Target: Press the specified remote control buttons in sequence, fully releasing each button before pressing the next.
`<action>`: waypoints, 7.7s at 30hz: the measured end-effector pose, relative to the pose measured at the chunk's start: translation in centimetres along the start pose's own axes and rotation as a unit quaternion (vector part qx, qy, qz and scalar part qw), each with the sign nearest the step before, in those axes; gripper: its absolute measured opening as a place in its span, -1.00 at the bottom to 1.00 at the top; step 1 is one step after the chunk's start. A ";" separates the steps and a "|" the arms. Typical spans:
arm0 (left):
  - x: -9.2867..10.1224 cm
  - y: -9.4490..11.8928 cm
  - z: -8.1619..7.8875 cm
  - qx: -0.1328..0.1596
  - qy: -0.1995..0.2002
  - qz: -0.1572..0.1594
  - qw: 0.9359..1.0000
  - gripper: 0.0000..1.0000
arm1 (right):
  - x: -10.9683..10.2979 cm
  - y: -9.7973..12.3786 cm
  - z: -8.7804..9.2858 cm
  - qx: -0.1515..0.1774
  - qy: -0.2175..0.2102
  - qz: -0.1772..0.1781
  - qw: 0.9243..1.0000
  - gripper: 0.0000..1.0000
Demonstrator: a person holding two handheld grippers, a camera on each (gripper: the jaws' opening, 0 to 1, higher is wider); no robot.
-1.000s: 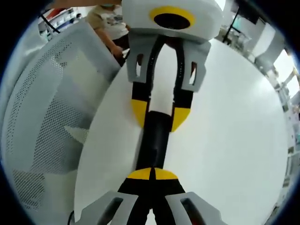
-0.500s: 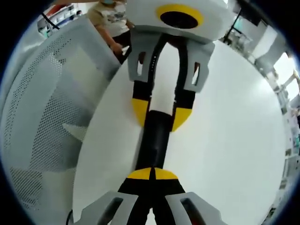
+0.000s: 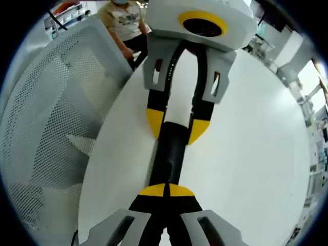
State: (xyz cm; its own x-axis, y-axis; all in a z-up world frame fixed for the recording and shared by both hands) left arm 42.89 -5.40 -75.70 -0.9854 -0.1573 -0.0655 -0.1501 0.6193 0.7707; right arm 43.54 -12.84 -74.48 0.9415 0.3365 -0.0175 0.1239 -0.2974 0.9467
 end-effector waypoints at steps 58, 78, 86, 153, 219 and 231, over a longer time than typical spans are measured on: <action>-0.1 0.0 0.0 0.004 0.000 0.000 1.000 -0.53 | -1.5 0.6 -0.6 0.028 -0.004 -0.008 1.000 -1.00; -0.1 0.0 0.0 0.010 0.005 0.000 1.000 -0.53 | -1.7 -0.1 -0.4 0.021 -0.002 -0.016 1.000 -1.00; 0.0 0.0 -0.1 0.003 0.004 0.005 1.000 -0.54 | -1.7 -0.2 -0.3 0.017 -0.005 -0.021 1.000 -1.00; 0.1 0.1 0.0 0.005 -0.006 -0.003 1.000 -0.53 | -0.4 2.6 -1.7 0.035 -0.017 0.019 0.999 -1.00; 0.0 0.1 0.1 0.008 -0.009 -0.001 1.000 -0.53 | -0.2 -0.5 -1.3 0.021 -0.019 -0.018 0.999 -1.00; 0.1 0.1 0.0 0.008 -0.008 -0.002 1.000 -0.53 | -0.2 -0.6 -1.3 0.020 -0.031 -0.018 0.999 -1.00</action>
State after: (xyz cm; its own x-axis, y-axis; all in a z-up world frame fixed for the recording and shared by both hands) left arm 42.81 -5.35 -75.64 -0.9858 -0.1480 -0.0790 -0.1556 0.6310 0.7600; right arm 42.87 -11.55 -74.61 0.9539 0.2912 -0.0725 0.1690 -0.3216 0.9317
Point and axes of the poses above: the point that each gripper's makers call its tool centre point, and the gripper's own axes: y roughly backward along the fingers, x roughly to its right, z roughly out of its underside, the point moved 3 cm from there along y, roughly backward along the fingers, and after that the axes turned 4 degrees about -z, right-handed, at the moved point
